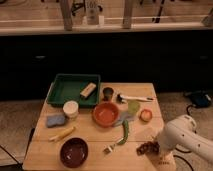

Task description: Place grapes in red bowl

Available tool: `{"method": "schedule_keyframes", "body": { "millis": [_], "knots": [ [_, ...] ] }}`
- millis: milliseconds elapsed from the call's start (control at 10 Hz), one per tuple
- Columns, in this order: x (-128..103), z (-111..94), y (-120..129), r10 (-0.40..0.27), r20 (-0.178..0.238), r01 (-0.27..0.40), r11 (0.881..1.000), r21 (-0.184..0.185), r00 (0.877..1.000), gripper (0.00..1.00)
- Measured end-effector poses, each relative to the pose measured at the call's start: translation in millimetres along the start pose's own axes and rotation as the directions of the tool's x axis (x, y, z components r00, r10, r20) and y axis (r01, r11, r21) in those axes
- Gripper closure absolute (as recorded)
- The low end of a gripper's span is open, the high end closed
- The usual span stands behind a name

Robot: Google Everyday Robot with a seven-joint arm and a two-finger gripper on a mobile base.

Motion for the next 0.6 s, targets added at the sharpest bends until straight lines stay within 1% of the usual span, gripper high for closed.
{"method": "schedule_keyframes", "body": {
  "millis": [100, 300, 400, 600],
  "knots": [
    [1, -1, 1, -0.001, -0.003, 0.001, 1.000, 0.000, 1.000, 0.99],
    [-1, -4, -2, -0.004, -0.001, 0.004, 1.000, 0.002, 1.000, 1.00],
    [-2, -11, -6, -0.007, -0.005, 0.007, 1.000, 0.005, 1.000, 1.00],
    [-5, -34, -15, -0.016, -0.011, 0.016, 1.000, 0.013, 1.000, 1.00]
  ]
}}
